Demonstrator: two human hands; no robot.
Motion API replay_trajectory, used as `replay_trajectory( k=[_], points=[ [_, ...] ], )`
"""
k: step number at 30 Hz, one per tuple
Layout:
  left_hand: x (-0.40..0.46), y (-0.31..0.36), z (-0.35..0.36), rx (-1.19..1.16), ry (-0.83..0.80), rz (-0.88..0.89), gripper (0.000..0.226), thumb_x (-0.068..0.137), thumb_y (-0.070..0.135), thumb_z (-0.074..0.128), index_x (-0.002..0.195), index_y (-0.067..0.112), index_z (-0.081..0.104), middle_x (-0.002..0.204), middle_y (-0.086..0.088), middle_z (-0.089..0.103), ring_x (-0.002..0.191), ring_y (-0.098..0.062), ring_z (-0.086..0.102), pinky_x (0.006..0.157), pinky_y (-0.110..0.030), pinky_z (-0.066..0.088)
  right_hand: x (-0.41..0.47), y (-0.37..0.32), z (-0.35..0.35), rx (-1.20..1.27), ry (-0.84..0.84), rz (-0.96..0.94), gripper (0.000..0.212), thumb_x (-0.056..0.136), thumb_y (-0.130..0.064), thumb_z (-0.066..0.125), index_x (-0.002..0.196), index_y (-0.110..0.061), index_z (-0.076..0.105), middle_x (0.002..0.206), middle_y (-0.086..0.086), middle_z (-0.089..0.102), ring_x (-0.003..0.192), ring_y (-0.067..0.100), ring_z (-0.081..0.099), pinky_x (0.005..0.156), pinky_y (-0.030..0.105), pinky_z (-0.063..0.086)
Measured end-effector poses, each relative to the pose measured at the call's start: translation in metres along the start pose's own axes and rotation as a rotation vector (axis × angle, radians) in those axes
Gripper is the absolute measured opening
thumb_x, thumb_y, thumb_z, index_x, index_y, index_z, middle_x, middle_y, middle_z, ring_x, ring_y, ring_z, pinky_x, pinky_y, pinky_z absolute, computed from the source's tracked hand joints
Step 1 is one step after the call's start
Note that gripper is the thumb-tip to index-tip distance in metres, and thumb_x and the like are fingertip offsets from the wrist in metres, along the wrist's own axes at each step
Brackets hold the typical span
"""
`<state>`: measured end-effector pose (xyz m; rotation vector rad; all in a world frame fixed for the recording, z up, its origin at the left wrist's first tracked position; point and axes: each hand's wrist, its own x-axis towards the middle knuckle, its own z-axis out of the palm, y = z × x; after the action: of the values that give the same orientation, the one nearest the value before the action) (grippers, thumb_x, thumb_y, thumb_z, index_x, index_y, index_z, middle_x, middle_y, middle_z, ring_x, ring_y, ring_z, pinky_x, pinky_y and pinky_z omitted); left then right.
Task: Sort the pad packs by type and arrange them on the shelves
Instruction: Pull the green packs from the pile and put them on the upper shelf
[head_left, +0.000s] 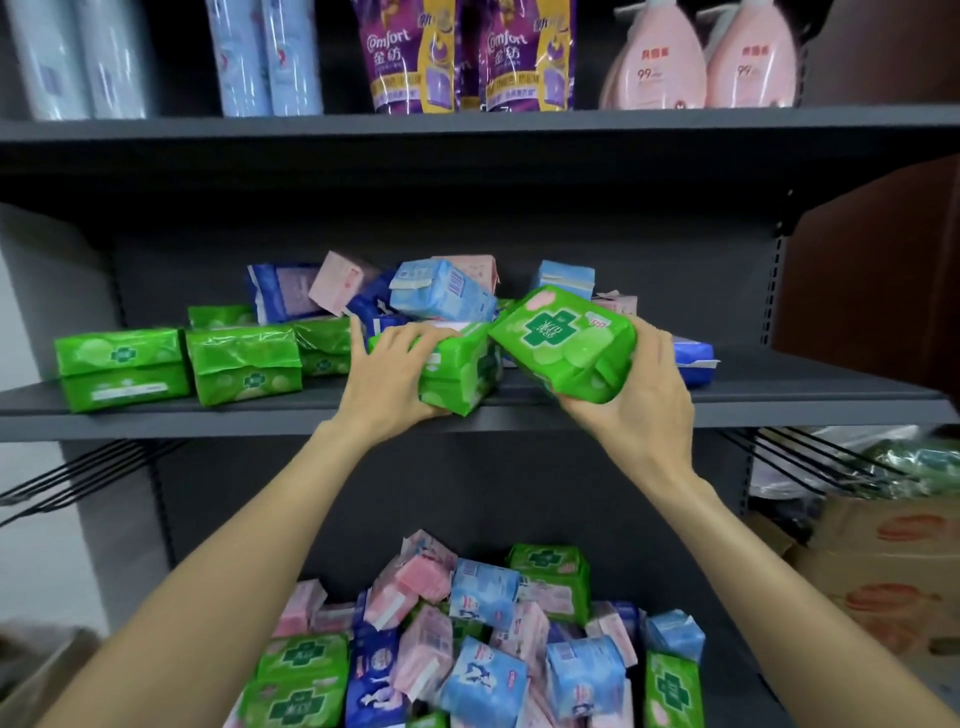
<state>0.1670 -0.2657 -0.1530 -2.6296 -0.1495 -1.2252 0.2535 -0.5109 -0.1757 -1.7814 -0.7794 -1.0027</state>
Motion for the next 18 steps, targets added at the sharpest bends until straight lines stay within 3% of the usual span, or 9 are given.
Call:
replay_trajectory(
  k=[4,7,10,14,16,18],
  points=[
    [-0.019,-0.015,-0.016,-0.174,0.239,-0.036,0.087,0.061,0.077,0.056,0.130,0.024,0.046,0.121,0.004,0.059,0.111,-0.021,0.055,0.111,-0.049,0.017,-0.003,-0.001,-0.003,0.091,0.033,0.078,0.082,0.064,-0.043,0.082,0.131,-0.021,0.041,0.118,-0.006,0.050,0.108,0.017,0.052,0.082,0.036,0.046],
    [-0.019,-0.028,-0.031,-0.177,0.271,-0.025,0.090,0.059,0.075,0.062,0.129,0.020,0.048,0.113,0.003,0.061,0.101,-0.020,0.056,0.093,-0.034,0.034,-0.003,-0.011,0.002,0.073,0.047,0.054,0.084,0.065,-0.040,0.083,0.132,-0.019,0.039,0.121,-0.005,0.051,0.111,0.016,0.051,0.081,0.028,0.039],
    [-0.022,-0.037,-0.034,-0.196,0.273,-0.079,0.088,0.059,0.067,0.075,0.128,0.020,0.048,0.111,0.001,0.061,0.099,-0.022,0.055,0.080,-0.034,0.038,-0.007,-0.024,0.014,0.079,0.075,0.041,0.083,0.064,-0.037,0.085,0.130,-0.017,0.040,0.120,-0.003,0.051,0.110,0.019,0.050,0.086,0.030,0.041],
    [-0.023,-0.046,-0.025,-0.235,0.238,-0.121,0.088,0.062,0.065,0.075,0.131,0.020,0.046,0.115,0.000,0.059,0.104,-0.026,0.055,0.081,-0.038,0.042,-0.017,-0.042,0.032,0.073,0.090,0.065,0.081,0.063,-0.035,0.085,0.129,-0.014,0.041,0.119,0.000,0.051,0.110,0.022,0.049,0.090,0.040,0.045],
    [-0.020,-0.047,-0.020,-0.205,0.224,-0.074,0.089,0.063,0.066,0.073,0.133,0.020,0.045,0.115,0.001,0.059,0.105,-0.024,0.055,0.083,-0.038,0.043,-0.023,-0.049,0.039,0.100,0.115,0.106,0.083,0.064,-0.035,0.086,0.130,-0.014,0.040,0.122,0.000,0.051,0.113,0.018,0.049,0.093,0.033,0.044],
    [-0.025,-0.046,-0.017,-0.236,0.254,-0.054,0.086,0.063,0.062,0.075,0.132,0.020,0.047,0.114,0.000,0.059,0.103,-0.025,0.056,0.083,-0.038,0.042,-0.033,-0.057,0.041,0.166,0.161,0.173,0.082,0.066,-0.037,0.085,0.130,-0.013,0.039,0.123,-0.001,0.050,0.112,0.011,0.047,0.092,0.017,0.039]
  ],
)
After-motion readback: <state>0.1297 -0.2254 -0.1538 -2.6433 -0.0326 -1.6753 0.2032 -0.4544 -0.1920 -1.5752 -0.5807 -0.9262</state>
